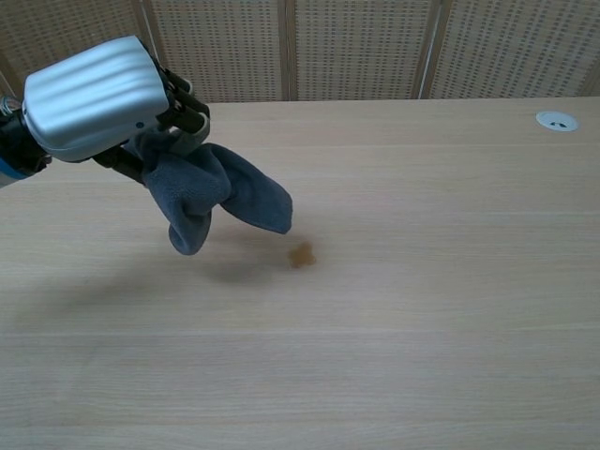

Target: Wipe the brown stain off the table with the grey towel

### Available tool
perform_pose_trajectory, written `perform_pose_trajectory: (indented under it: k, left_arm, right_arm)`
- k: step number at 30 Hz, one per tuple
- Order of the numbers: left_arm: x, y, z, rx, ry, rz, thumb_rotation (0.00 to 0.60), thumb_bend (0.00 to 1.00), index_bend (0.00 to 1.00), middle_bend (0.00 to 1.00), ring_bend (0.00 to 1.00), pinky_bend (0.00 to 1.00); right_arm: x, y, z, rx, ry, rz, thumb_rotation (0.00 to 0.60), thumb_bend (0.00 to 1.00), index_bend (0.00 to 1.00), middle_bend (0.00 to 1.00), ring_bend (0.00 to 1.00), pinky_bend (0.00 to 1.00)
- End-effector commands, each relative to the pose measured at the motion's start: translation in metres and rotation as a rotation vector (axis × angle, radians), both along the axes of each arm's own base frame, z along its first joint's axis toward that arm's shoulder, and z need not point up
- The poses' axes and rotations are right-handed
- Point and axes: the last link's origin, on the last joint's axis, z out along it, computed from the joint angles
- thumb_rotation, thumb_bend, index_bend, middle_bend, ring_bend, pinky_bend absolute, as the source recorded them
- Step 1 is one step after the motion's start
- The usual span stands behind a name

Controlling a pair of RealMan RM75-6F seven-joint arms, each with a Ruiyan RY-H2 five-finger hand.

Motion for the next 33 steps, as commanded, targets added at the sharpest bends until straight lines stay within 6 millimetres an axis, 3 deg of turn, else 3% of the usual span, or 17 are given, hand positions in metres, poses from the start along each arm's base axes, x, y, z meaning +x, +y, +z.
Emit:
perform_pose_trajectory:
  k: [1, 12, 24, 33]
  left_arm:
    - [0.01, -0.004, -0.006, -0.027, -0.025, -0.047, 0.6, 0.24, 0.73, 0.73, 0.71, 0.93]
    - [0.027, -0.006, -0.016, -0.047, -0.008, -0.134, 0.6, 0.24, 0.73, 0.73, 0.7, 0.93]
    - [0.078, 0.007, -0.05, -0.03, 0.042, -0.184, 0.6, 0.23, 0.73, 0.71, 0.69, 0.92]
    - [0.092, 0.015, -0.061, -0.018, 0.058, -0.161, 0.6, 0.23, 0.73, 0.7, 0.69, 0.92]
  right_arm:
    - [0.0, 0.0, 0.001, -0.003, -0.004, -0.002, 0.6, 0.0, 0.0, 0.0, 0.0, 0.0]
    - [0.0, -0.001, 0.0, 0.002, -0.002, -0.002, 0.6, 0.0, 0.0, 0.0, 0.0, 0.0]
    - [-0.001, -0.001, 0.0, 0.004, -0.005, -0.004, 0.6, 0.0, 0.0, 0.0, 0.0, 0.0]
    - [-0.004, -0.002, 0.004, -0.004, -0.018, -0.009, 0.6, 0.0, 0.0, 0.0, 0.0, 0.0]
